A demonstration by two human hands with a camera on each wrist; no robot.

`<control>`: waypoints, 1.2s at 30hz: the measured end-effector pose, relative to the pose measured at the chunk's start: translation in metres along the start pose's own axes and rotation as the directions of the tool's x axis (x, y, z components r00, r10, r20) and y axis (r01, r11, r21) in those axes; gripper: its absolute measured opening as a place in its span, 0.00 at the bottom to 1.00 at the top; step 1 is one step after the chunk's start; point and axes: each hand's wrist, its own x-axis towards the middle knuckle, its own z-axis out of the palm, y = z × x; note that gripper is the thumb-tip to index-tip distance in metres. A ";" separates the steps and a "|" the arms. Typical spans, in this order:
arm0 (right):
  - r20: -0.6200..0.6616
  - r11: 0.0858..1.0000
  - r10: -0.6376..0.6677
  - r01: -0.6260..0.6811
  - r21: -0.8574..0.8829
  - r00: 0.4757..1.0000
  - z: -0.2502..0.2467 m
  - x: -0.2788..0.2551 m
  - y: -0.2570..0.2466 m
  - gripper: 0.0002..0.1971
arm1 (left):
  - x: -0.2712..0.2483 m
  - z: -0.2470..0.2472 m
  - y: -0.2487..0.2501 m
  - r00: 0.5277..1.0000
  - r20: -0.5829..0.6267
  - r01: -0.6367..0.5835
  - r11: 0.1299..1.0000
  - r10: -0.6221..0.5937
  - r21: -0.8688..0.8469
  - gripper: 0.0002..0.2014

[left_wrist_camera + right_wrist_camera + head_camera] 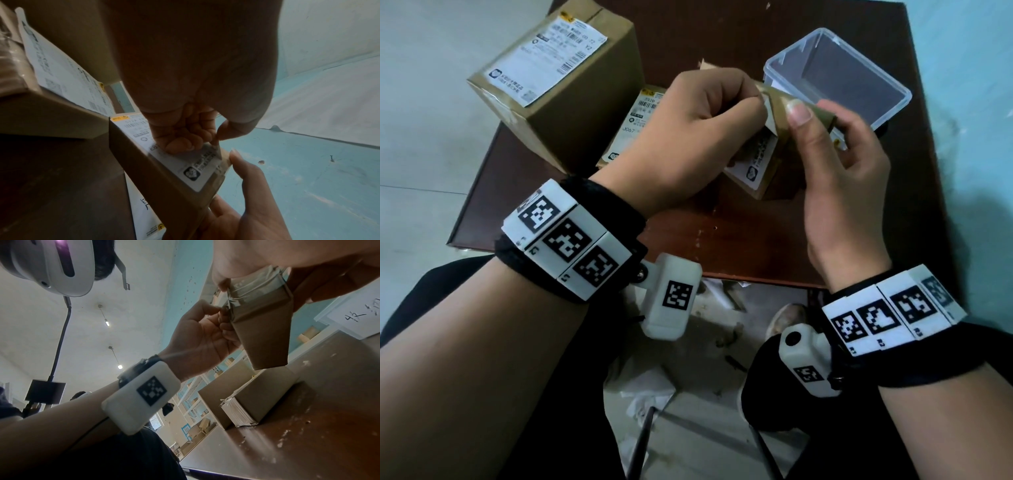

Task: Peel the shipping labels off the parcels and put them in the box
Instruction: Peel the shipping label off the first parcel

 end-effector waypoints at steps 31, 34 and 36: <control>0.022 0.997 -0.055 0.056 -0.047 0.998 -0.003 0.003 0.007 0.15 | 0.005 0.012 -0.012 0.987 -0.155 -0.026 0.999 0.029 0.023 0.17; 0.020 0.997 -0.062 0.063 -0.035 0.998 -0.002 0.003 0.006 0.16 | 0.006 0.012 -0.012 0.982 -0.184 -0.045 0.999 0.047 0.017 0.16; 0.020 0.998 -0.058 0.059 -0.030 0.998 -0.003 0.002 0.005 0.15 | 0.006 0.013 -0.012 0.979 -0.197 -0.048 0.999 0.049 0.011 0.15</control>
